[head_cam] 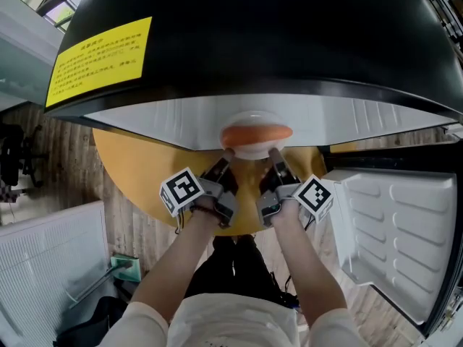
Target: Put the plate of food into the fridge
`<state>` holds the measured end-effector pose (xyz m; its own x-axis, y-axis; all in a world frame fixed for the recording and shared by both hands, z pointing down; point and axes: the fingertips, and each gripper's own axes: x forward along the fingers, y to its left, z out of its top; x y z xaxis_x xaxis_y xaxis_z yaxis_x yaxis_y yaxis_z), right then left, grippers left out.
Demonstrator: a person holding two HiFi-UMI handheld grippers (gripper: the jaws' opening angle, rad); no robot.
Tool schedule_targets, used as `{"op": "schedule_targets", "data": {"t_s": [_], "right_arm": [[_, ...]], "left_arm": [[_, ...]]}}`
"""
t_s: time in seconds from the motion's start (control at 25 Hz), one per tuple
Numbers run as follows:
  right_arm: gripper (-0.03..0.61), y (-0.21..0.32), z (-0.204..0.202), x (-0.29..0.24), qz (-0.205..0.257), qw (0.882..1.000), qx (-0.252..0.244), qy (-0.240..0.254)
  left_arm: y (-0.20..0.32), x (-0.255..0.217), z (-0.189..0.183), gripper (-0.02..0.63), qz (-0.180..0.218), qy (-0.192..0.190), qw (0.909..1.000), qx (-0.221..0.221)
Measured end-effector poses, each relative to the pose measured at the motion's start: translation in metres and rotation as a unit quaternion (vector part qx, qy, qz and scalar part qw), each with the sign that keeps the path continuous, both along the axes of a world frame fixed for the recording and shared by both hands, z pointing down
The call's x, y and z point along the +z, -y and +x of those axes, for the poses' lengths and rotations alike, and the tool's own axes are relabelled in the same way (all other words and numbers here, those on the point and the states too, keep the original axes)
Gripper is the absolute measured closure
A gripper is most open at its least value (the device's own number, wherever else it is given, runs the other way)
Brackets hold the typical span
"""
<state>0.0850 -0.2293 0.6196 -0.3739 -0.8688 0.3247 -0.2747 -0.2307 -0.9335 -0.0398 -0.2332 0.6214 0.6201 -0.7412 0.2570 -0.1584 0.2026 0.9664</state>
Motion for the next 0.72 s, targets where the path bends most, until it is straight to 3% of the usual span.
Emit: {"op": "schedule_targets", "data": {"t_s": [0.72], "right_arm": [[0.546, 0.027, 0.009, 0.010, 0.009, 1.000, 0.011, 0.009]], "left_arm": [[0.027, 0.007, 0.008, 0.581, 0.000, -0.010, 0.9998, -0.016]]}}
